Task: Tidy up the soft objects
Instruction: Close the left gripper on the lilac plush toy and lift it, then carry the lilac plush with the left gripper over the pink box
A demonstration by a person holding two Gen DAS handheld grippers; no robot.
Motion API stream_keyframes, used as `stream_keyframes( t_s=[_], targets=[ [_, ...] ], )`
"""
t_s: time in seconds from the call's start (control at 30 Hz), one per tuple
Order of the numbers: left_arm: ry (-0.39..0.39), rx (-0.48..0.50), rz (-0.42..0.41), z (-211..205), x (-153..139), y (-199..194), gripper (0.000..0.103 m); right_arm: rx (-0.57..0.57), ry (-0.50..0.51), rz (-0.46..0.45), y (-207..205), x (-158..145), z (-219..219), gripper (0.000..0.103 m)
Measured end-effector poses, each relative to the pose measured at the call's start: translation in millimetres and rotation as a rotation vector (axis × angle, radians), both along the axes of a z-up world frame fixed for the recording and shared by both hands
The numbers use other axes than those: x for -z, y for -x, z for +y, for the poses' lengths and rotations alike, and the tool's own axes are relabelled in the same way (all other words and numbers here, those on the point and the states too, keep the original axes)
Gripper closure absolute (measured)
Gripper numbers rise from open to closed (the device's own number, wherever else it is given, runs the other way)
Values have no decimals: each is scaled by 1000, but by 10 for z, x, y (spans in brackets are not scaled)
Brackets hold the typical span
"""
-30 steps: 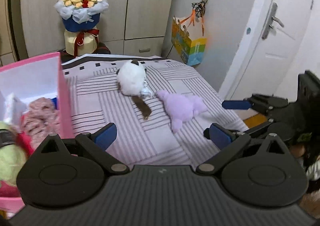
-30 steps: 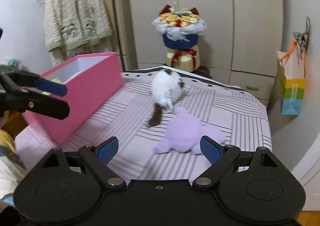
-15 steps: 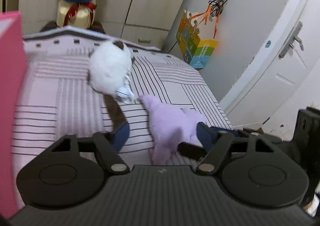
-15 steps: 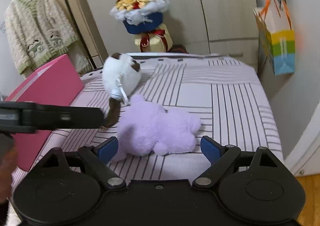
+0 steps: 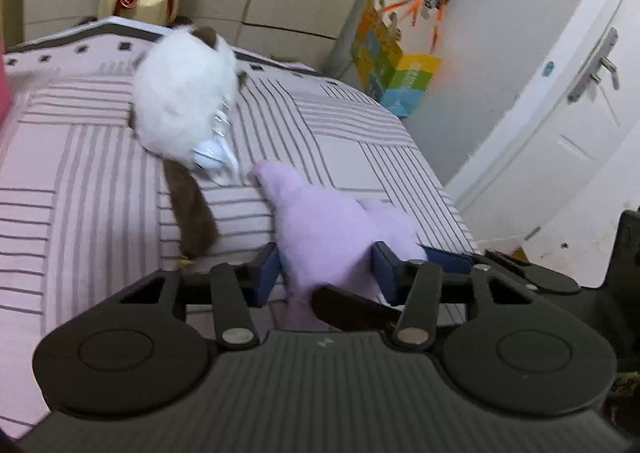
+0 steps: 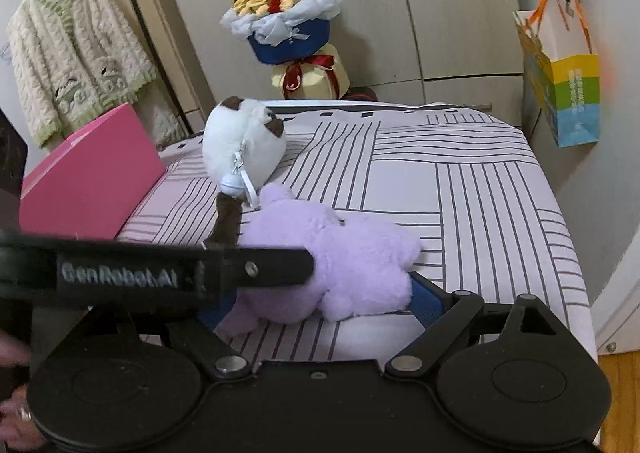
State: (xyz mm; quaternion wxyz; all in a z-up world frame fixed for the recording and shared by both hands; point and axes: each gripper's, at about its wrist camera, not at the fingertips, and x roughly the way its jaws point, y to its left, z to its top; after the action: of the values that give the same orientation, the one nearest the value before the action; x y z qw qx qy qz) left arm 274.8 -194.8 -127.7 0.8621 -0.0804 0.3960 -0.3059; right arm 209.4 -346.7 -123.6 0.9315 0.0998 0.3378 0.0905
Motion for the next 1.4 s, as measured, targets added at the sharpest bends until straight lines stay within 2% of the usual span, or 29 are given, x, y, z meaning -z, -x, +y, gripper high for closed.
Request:
stream_keyframes(
  t_s=[0.13,0.2,0.37,0.5,0.67,1.2,1.3,1.4],
  targets=[
    [-27,5,-21,-63,-8,41,58,6,81,-23,54,14,115,15],
    [-42,12,-37,-82,-24,91,58,11,73,-19,84,-3,126,17],
    [-30,29,-9,-11,-64,206,58,13,74,-12,212,-43,176,17],
    [-27,51,36,67,-102,322,56,5,83,33,355,-108,266,15],
    [-19,78,61,227,-209,548,55,-21,115,30,634,-218,437,10],
    [-63,115,12,844,-632,1412,54,-124,193,-16,1429,-624,1043,9],
    [-69,114,47,968,-690,1506,54,-138,213,-11,1530,-701,1186,9],
    [-101,103,37,1071,-740,1606,54,-171,240,10,1575,-761,1348,9]
  ],
)
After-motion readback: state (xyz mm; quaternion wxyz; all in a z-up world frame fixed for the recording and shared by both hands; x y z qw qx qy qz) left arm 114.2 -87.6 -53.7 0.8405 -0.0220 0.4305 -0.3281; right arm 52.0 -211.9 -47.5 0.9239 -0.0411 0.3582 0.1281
